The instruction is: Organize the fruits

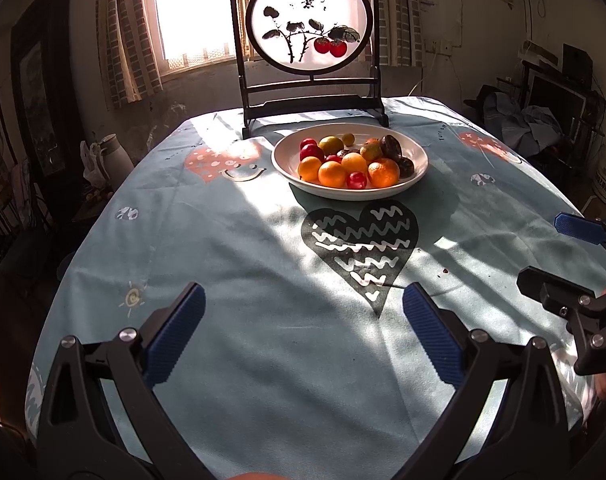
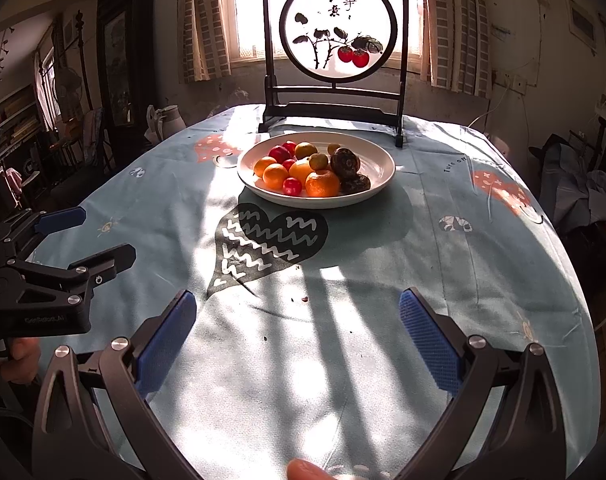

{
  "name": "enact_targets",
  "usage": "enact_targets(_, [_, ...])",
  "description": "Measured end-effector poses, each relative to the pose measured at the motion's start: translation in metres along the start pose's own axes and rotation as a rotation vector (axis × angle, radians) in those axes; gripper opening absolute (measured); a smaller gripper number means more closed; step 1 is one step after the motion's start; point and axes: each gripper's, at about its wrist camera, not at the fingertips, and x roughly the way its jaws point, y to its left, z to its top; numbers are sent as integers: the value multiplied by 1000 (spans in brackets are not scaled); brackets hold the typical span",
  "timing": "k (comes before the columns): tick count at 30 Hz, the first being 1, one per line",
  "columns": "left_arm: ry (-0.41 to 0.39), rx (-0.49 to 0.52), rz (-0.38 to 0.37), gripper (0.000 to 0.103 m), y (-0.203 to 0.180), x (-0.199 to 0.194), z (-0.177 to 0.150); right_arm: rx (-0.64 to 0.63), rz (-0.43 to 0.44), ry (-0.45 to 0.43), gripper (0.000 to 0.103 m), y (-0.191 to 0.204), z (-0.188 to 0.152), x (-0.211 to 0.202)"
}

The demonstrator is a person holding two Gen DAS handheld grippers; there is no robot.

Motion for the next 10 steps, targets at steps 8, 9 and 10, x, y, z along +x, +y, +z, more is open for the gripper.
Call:
enact_targets(8, [21,0,7,101,0,3,0,5,-4,1,102,0,-1,-1])
enact_targets(9, [23,1,6,101,0,3,1,7,-4,2,102,-1,-1,-1])
enact_targets(10, [24,1,4,101,0,3,1,8,-4,2,102,-1,-1,-2])
